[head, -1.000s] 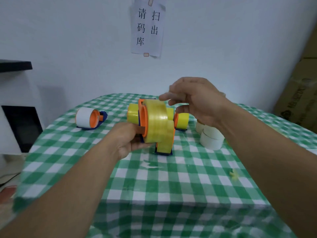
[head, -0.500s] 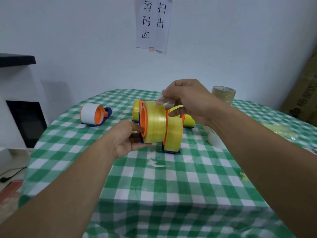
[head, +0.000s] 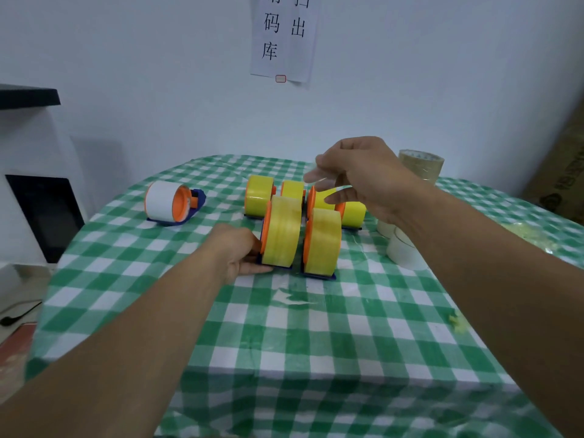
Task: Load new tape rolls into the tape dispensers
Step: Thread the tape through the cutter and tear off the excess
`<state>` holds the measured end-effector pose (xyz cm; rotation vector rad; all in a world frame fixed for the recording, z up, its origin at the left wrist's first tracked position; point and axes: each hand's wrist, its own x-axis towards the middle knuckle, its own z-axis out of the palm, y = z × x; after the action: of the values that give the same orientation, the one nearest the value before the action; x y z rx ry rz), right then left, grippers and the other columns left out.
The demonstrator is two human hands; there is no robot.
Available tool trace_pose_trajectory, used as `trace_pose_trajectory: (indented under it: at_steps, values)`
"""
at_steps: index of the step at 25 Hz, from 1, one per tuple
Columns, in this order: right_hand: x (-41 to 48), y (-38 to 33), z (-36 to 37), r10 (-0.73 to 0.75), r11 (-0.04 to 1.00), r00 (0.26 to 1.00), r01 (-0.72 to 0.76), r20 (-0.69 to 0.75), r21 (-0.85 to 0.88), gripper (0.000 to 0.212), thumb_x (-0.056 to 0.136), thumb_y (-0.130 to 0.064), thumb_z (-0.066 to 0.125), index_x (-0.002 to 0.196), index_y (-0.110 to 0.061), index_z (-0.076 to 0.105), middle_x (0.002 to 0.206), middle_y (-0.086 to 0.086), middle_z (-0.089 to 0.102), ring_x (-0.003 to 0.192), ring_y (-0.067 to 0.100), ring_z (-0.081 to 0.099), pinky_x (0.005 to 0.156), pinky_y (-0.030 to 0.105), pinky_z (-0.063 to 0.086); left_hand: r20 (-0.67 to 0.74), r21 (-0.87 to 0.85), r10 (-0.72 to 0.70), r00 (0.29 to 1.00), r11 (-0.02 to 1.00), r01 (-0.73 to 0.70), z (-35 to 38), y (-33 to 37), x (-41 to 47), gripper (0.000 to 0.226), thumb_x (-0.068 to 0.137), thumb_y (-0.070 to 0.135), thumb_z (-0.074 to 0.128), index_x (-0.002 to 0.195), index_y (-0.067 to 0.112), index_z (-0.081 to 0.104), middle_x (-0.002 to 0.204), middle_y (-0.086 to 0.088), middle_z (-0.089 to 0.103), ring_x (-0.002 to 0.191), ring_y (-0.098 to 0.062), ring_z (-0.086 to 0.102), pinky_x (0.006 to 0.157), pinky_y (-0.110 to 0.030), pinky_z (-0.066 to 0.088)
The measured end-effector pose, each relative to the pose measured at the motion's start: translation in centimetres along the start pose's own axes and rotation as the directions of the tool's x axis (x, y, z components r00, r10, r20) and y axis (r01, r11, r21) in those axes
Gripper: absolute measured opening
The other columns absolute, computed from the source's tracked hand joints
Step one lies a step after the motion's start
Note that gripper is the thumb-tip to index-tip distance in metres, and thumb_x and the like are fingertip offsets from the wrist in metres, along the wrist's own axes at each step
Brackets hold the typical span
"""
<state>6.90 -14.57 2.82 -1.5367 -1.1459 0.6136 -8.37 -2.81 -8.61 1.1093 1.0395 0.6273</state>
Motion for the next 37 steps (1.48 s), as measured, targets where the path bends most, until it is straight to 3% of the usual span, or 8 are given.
trace_pose_trajectory:
  at_steps: [4,8,15,24,31,37]
  values:
    - [0.0,0.1,-0.5,-0.019,0.999,1.000,0.020,-0.021,0.027,0.015,0.098,-0.011,0.060,0.083,-0.008,0.058,0.091,0.012,0.078,0.077,0.022,0.067,0.058,0.029,0.056,-0.032,0.005,0.008,0.999,1.000,-0.008,0.5,-0.5,0.6,0.035,0.092,-0.015,0.048,0.127,-0.010,0.048,0.096,-0.023,0.073,0.076,-0.031,0.075,0.054,-0.039,0.061]
    - [0.1,0.6,-1.0,-0.030,0.999,0.999,0.031,-0.031,0.042,0.017,0.098,-0.011,0.060,0.081,-0.008,0.058,0.090,0.012,0.078,0.076,0.022,0.068,0.059,0.030,0.056,-0.050,0.017,0.008,0.999,1.000,-0.008,0.8,-0.6,0.8,0.029,0.094,-0.013,0.047,0.123,-0.010,0.052,0.094,-0.023,0.073,0.073,-0.030,0.075,0.052,-0.036,0.060]
    - [0.0,1.4,-1.1,-0.024,0.999,0.999,0.026,-0.038,0.037,0.015,0.098,-0.011,0.059,0.083,-0.008,0.061,0.087,0.010,0.078,0.075,0.020,0.069,0.061,0.031,0.056,-0.065,0.075,0.030,0.997,0.997,-0.025,1.3,-0.8,1.0,0.033,0.096,-0.012,0.045,0.128,-0.011,0.049,0.093,-0.022,0.072,0.059,-0.025,0.074,0.049,-0.034,0.058]
    - [0.1,1.6,-0.7,-0.022,0.997,1.000,0.023,-0.021,0.073,0.013,0.098,-0.012,0.060,0.085,-0.008,0.060,0.090,0.013,0.078,0.081,0.024,0.068,0.059,0.031,0.056,-0.061,0.098,0.026,0.998,0.995,-0.020,1.9,-0.5,0.5,0.037,0.098,-0.010,0.045,0.135,-0.006,0.044,0.107,-0.022,0.068,0.081,-0.031,0.073,0.047,-0.035,0.059]
    - [-0.2,1.4,-1.0,-0.019,0.997,1.000,0.021,-0.024,0.074,0.012,0.098,-0.011,0.060,0.087,-0.007,0.060,0.090,0.014,0.078,0.079,0.024,0.069,0.059,0.031,0.056,-0.055,0.144,0.026,0.998,0.989,-0.018,2.2,0.2,-1.0,0.015,0.099,-0.009,0.044,0.111,-0.001,0.050,0.089,-0.014,0.061,0.076,-0.026,0.067,0.051,-0.039,0.061]
    - [-0.5,1.5,-1.0,-0.011,0.997,1.000,0.013,-0.027,0.070,0.014,0.098,-0.011,0.060,0.085,-0.008,0.061,0.087,0.012,0.078,0.077,0.021,0.070,0.061,0.032,0.056,-0.082,0.171,0.017,0.997,0.985,-0.003,2.0,0.1,-0.8,0.022,0.100,-0.003,0.045,0.119,0.000,0.055,0.111,-0.018,0.067,0.086,-0.030,0.069,0.042,-0.033,0.056]
